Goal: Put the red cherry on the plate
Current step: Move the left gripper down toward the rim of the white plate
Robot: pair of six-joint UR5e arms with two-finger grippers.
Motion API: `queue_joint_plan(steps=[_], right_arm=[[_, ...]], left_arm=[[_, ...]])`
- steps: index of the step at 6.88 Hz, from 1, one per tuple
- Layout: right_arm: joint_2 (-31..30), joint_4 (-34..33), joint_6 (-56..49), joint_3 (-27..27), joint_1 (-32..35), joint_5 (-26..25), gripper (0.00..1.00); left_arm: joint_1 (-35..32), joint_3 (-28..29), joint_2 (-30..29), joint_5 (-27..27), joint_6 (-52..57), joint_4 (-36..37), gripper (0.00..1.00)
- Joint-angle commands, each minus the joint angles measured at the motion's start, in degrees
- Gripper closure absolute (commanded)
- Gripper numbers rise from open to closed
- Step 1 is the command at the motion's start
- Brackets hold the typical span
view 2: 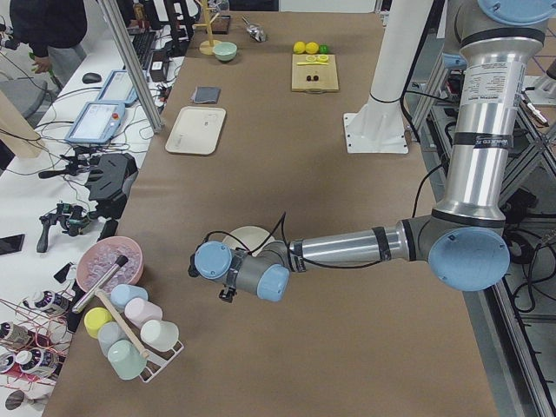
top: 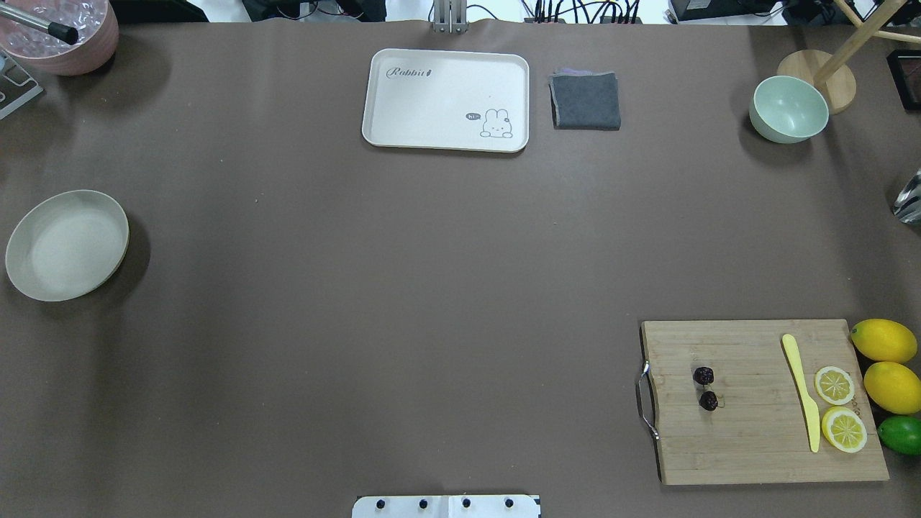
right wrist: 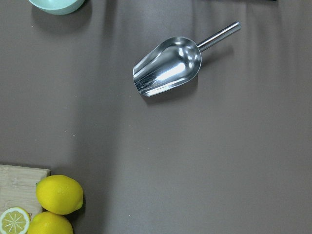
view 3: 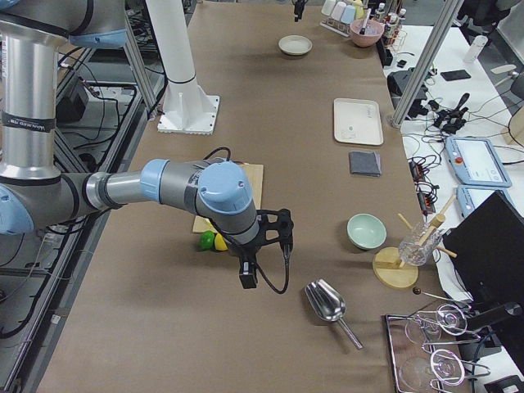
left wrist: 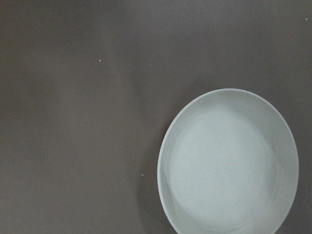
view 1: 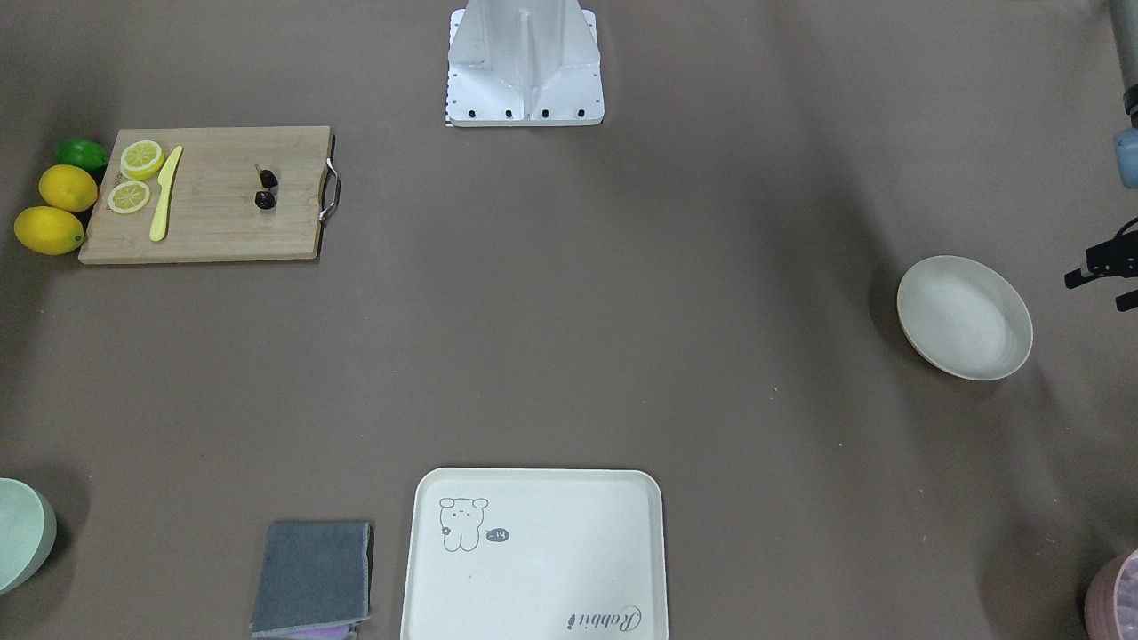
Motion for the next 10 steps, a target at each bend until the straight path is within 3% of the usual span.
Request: queue_joint_plan(steps=[1,2,5,7,8,9,10], right_arm=[[0.2,0.0,-0.1,0.0,-0.1,0.0,0.00],[0.2,0.0,0.0,0.0,-0.1,0.0,0.01],[0.1,0.0,0.0,0.0,-0.1,0.0,0.01],[0.1,0.0,-0.1,0.0,-0.1,0.0,0.00],[0.0,0.0,-0.1,0.1,0.0,0.0,0.00],[-0.1,0.0,-0.1,0.1,0.0,0.0,0.00],[-0.2,0.0,-0.1,0.1,0.1,0.0,0.00]], left_arm=[[5.4,1.9,0.0,3.8,-11.6,-11.4,0.03],[8.5,1.9,0.0,7.2,-15.9,-15.2,0.03],[9.1,2.4,0.0,7.4,-17.6,-17.8,0.12],[9.3,4.8,0.4,9.3,-17.6,-23.2,0.15],[9.6,4.8,0.7,9.4,-17.6,-23.7,0.23],[9.7,4.8,0.7,9.4,-17.5,-23.9,0.50],[10.3,4.9,0.8,10.0,-17.5,-25.7,0.70]])
